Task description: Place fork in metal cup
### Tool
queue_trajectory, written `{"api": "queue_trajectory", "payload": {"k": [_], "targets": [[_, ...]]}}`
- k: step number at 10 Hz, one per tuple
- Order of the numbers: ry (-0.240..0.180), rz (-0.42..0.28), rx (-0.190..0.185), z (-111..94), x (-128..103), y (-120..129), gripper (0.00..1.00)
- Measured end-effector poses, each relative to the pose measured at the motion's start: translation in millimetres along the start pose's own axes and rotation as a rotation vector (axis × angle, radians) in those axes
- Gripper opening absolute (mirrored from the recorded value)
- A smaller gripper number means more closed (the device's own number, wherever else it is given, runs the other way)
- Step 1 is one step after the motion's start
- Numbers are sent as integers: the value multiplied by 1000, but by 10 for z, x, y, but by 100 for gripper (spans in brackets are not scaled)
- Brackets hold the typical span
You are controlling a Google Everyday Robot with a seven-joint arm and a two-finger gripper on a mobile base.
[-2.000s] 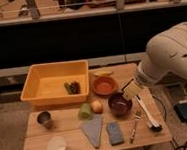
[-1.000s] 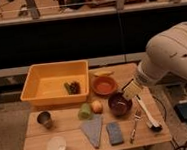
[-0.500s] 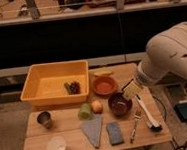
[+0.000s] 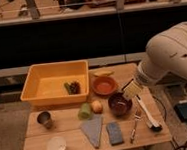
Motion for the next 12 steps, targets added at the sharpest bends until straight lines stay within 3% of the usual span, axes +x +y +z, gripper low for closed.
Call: {"api": "queue_trajectory", "payload": {"k": [4, 6, 8, 10, 12], "targets": [[-1, 3, 0, 0, -2, 4, 80], [-37, 52, -4, 66, -11, 63, 80], [-110, 181, -10, 314, -99, 112, 80], [-210, 399, -15, 769, -318, 127, 80], [-270, 596, -13, 1043, -501, 147, 80]]}}
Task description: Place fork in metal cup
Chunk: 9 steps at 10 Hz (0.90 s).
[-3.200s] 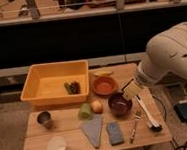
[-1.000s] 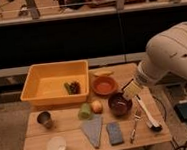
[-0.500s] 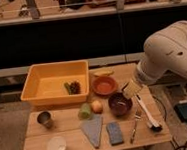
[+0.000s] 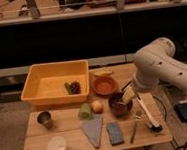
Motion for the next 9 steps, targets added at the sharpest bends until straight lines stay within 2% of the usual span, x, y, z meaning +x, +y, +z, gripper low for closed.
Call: {"api": "queue_trajectory", "payload": {"k": [2, 4, 7, 9], "targets": [[-44, 138, 18, 201, -81, 76, 80], [-57, 174, 22, 259, -94, 77, 80], [-68, 183, 25, 280, -118, 114, 80], [-61, 221, 30, 539, -129, 170, 80]]}}
